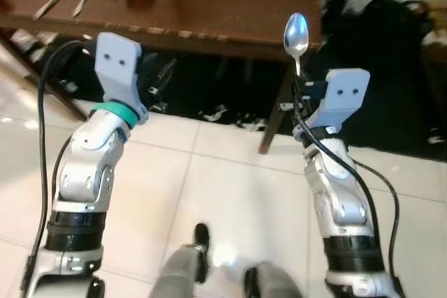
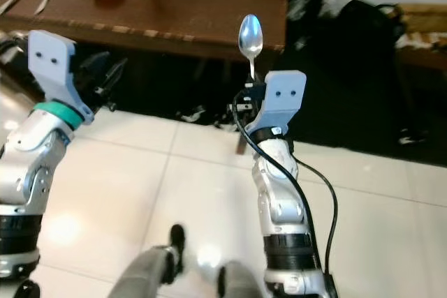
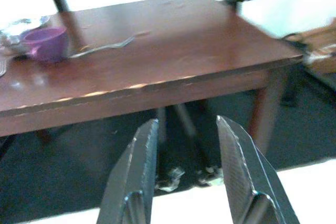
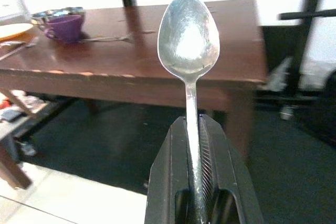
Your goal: Setting the table
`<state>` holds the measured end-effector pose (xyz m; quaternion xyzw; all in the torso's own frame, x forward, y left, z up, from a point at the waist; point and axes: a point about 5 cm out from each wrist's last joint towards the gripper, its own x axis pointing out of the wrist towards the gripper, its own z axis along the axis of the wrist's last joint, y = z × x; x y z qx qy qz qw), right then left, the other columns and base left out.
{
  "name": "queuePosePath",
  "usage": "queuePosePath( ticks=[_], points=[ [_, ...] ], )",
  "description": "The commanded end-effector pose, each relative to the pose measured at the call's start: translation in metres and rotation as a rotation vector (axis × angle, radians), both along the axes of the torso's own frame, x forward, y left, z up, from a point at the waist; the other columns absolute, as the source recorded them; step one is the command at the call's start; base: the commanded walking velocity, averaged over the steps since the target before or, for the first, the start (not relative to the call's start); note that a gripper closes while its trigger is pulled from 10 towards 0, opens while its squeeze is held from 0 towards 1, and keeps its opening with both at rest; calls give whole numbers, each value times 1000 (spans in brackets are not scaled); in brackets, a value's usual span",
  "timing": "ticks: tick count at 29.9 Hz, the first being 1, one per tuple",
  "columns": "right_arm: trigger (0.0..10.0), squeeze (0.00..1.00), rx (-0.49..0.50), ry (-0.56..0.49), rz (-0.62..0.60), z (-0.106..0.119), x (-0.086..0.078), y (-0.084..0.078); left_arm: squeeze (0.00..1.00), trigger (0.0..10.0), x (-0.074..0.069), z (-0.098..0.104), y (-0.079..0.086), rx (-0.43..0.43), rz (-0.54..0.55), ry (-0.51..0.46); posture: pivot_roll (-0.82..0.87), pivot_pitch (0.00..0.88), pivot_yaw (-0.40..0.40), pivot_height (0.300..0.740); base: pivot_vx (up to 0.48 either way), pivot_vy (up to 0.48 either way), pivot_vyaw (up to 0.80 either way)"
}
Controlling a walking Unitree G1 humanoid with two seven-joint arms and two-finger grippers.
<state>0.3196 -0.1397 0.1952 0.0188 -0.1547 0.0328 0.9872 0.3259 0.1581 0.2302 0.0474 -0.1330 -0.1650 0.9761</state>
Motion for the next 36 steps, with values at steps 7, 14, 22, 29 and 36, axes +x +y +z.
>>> queuePosePath(
  ticks=[7, 14, 22, 29, 36],
  points=[
    [10000, 0, 16, 11, 2, -4, -2, 0, 0, 10000, 0, -2, -1, 9, -4, 7, -14, 146, 106, 740, -352, 0, 0],
    [10000, 0, 19, 11, 3, -4, -2, -1, 0, 10000, 0, -2, -1, 8, -3, 8, -13, 148, 105, 740, -351, 0, 0],
    [10000, 0, 20, 13, 9, -4, -2, 0, 0, 10000, 0, -3, -1, 6, -1, 9, -14, 150, 106, 740, -161, 0, 0],
    [10000, 0, 16, 13, 32, -4, -2, 2, 0, 10000, 2, -2, -2, -10, 13, 17, -15, 151, 106, 740, 0, 0, 223],
    [10000, 0, 0, 16, 52, -4, -3, 4, 0, 10000, 3, -2, -1, -12, 36, 17, -15, 152, 106, 740, 0, 0, 781]
  ],
)
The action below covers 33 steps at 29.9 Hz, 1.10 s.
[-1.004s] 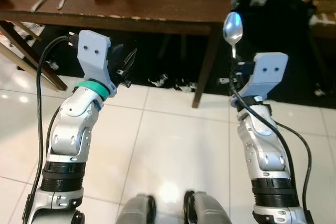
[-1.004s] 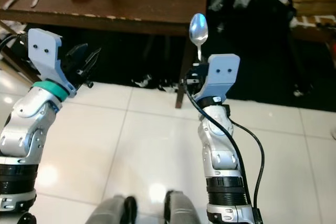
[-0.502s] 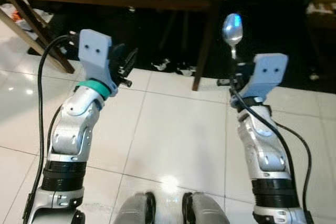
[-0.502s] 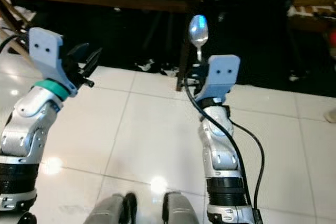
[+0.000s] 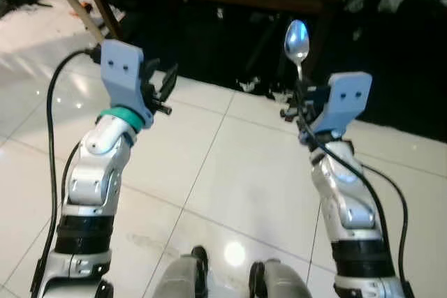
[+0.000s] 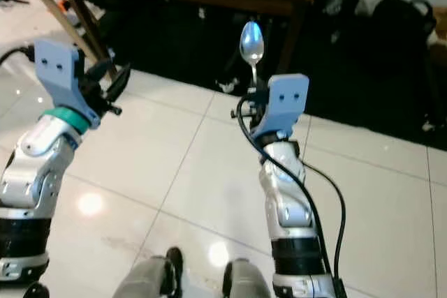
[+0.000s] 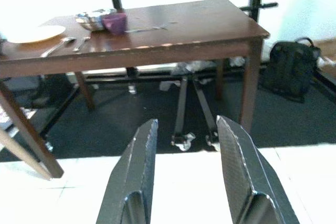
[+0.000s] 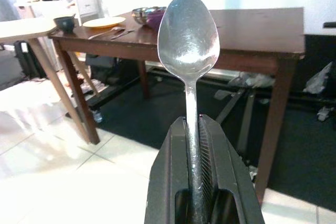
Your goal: Setting the table
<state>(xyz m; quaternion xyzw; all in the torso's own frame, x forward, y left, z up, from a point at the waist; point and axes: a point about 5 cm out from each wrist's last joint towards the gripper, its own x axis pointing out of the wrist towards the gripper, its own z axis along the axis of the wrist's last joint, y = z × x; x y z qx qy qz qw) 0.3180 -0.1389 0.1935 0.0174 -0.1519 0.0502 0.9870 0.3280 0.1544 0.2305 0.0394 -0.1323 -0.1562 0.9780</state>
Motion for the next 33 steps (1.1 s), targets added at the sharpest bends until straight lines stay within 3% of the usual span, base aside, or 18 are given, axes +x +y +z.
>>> queuePosePath(
  ticks=[1, 17, 29, 33],
  points=[
    [10000, 0, 8, 12, 19, -3, -2, 3, 0, 10000, 2, -3, 3, 9, 31, 13, -14, 153, 106, 740, 0, 0, 775],
    [10000, 0, 7, 7, 64, -2, -4, 9, 0, 10000, 4, 0, 8, 21, 131, -16, -12, 160, 107, 740, 0, 0, 777],
    [10000, 0, 12, 2, 93, -2, -5, 12, 0, 10000, 9, 5, 19, 13, 303, -64, -13, 164, 108, 740, 0, 0, 776],
    [10000, 0, 13, -6, 114, -1, -6, 15, 0, 10000, 12, 7, 27, -3, 384, -70, -14, 165, 108, 740, 393, 0, 780]
  ],
)
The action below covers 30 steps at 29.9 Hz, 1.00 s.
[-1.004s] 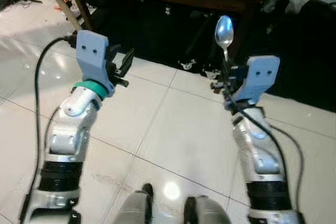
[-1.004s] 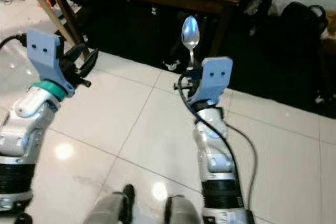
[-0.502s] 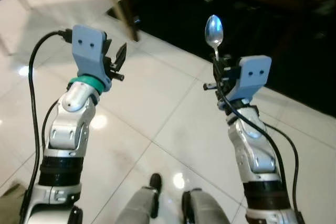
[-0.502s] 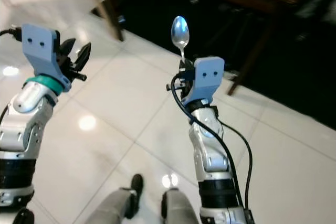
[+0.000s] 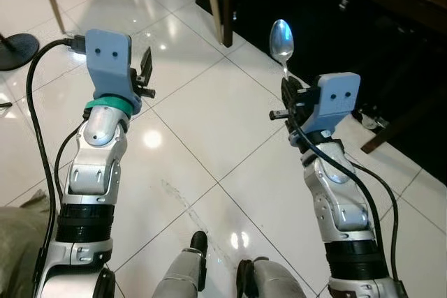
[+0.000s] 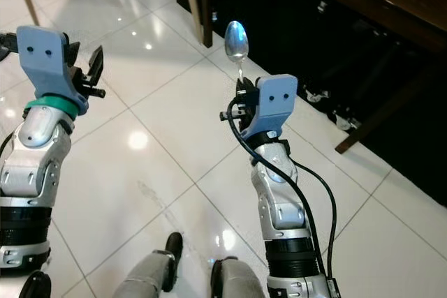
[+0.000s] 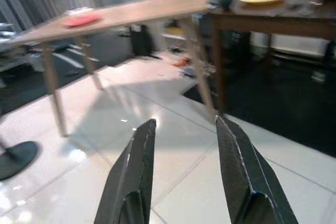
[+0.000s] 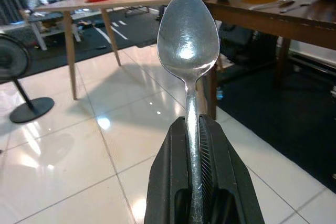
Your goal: Setting the table
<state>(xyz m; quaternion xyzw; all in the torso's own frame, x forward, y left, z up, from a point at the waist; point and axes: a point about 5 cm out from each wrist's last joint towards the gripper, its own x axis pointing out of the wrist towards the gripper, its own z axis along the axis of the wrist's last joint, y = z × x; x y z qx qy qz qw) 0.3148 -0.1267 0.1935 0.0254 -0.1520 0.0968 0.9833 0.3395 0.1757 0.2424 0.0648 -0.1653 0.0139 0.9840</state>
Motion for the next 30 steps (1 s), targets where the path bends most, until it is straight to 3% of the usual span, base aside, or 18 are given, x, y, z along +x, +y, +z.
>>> queuePosePath(
  ticks=[1, 4, 21, 30],
  points=[
    [10000, 0, 12, -4, 19, -1, -3, 3, 0, 10000, 1, -5, 6, -1, 43, 15, -14, 165, 108, 740, 454, 0, 781],
    [10000, 0, 5, -19, 39, 1, -5, 6, 0, 10000, 2, -5, 7, -1, 58, 14, -13, 167, 108, 740, 472, 0, 675],
    [10000, 0, -3, -50, 61, 5, -7, 10, 0, 10000, 4, -5, 6, -10, 74, 5, -15, 171, 106, 740, 472, 0, 0],
    [10000, 0, -48, -88, 59, 12, -3, 10, 0, 10000, 1, -2, 4, 26, 48, -22, 2, 158, 104, 740, 469, 0, 0]
  ],
)
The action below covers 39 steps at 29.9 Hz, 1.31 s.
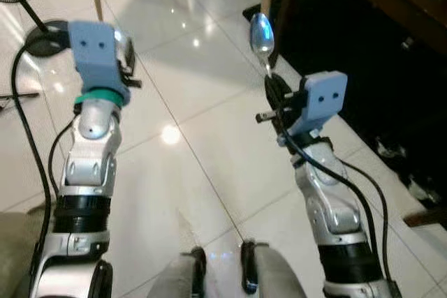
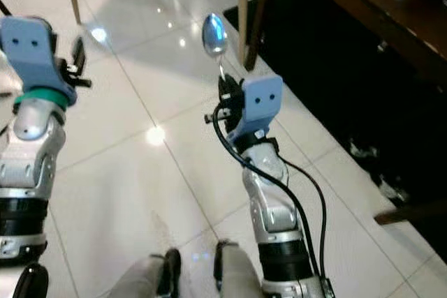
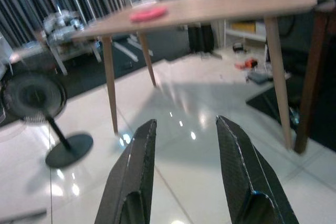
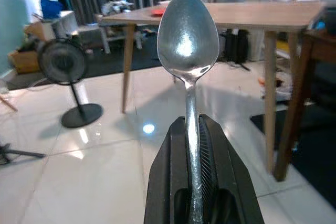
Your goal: Setting the table
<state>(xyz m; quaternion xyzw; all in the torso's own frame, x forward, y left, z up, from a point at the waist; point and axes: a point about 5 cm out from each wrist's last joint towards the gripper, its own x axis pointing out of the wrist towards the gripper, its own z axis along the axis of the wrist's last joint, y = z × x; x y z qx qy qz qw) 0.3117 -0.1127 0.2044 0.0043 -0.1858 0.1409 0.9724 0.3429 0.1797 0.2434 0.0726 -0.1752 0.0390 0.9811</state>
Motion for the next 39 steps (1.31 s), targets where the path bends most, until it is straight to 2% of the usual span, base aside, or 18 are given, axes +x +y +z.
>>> queuePosePath(
  ticks=[1, 7, 8, 15, 19, 21, 25, 32, 39],
  points=[
    [10000, 0, -8, -19, -36, 2, 2, -7, 0, 10000, -2, -3, -1, 21, -3, -1, 2, 158, 104, 740, 465, 0, 0],
    [10000, 0, -50, -40, -85, 6, 9, -17, 0, 10000, -2, -3, -6, 48, -17, -15, 5, 151, 103, 740, 463, 0, 0],
    [10000, 0, -58, -36, -98, 6, 11, -22, 0, 10000, -3, -3, -11, 72, -44, -31, 2, 142, 100, 740, 442, 0, 0],
    [10000, 0, -98, -33, -78, 6, 16, -27, 0, 10000, -3, -6, -19, 73, -86, -30, -1, 132, 95, 740, 441, 0, 0],
    [10000, 0, -152, -45, -55, 7, 18, -29, 0, 10000, -2, -6, -23, 79, -108, -29, -4, 131, 95, 740, 433, 0, 0],
    [10000, 0, -232, -61, -36, 9, 23, -36, 0, 10000, 0, -5, -27, 91, -139, -32, -1, 131, 85, 740, 431, 0, 0],
    [10000, 0, -303, -79, -32, 13, 27, -45, 0, 10000, 1, -4, -30, 71, -182, -21, 2, 134, 87, 740, 431, 0, 0],
    [10000, 0, -345, -85, -17, 10, 26, -47, 0, 10000, 1, -4, -34, 71, -207, -19, 11, 141, 76, 740, 429, 0, 0],
    [10000, 0, -341, -96, -12, 11, 28, -46, 0, 10000, 0, -4, -38, 57, -215, -27, 8, 142, 71, 740, 426, 0, 0]
  ],
)
